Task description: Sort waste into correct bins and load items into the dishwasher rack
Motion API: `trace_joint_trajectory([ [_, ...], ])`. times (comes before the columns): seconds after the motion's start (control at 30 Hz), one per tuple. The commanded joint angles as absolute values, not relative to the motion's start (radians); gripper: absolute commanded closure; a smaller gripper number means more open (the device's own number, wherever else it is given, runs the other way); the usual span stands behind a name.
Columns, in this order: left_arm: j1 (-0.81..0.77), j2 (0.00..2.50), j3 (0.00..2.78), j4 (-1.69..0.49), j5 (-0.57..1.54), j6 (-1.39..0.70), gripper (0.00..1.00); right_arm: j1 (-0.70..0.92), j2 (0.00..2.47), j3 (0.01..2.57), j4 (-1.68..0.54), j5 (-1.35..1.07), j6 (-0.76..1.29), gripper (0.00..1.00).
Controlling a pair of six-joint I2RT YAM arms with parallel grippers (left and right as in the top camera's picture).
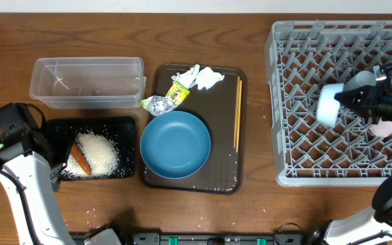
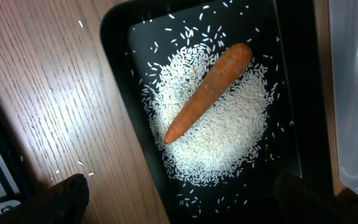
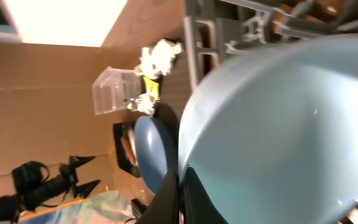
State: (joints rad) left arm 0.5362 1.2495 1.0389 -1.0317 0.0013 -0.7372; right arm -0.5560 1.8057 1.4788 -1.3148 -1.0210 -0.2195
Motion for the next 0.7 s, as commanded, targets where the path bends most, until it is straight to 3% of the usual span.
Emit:
trace_joint_trajectory([
  [0.0,0.541,1.253,1.045,-1.035,0.0,-0.75,0.02,-0.579,1.806,1.47,-1.32,-0.917,-0.16,0.99],
  [0.37,0.541,1.253,1.045,-1.035,0.0,-0.75,0.02,-0.617,1.784,1.473,-1.332,-0.798,-0.089,0.98],
  [0.6,0.541,1.253,1.045,-1.035,0.0,-0.75,0.02,-0.617,1.691,1.488,-1.319,-0.668,-0.009,0.81],
  [0.67,0.541,1.253,1.045,-1.035,0.0,-0.75,0.02,-0.617,1.66,1.504,-1.317,-0.576,0.048,0.72],
])
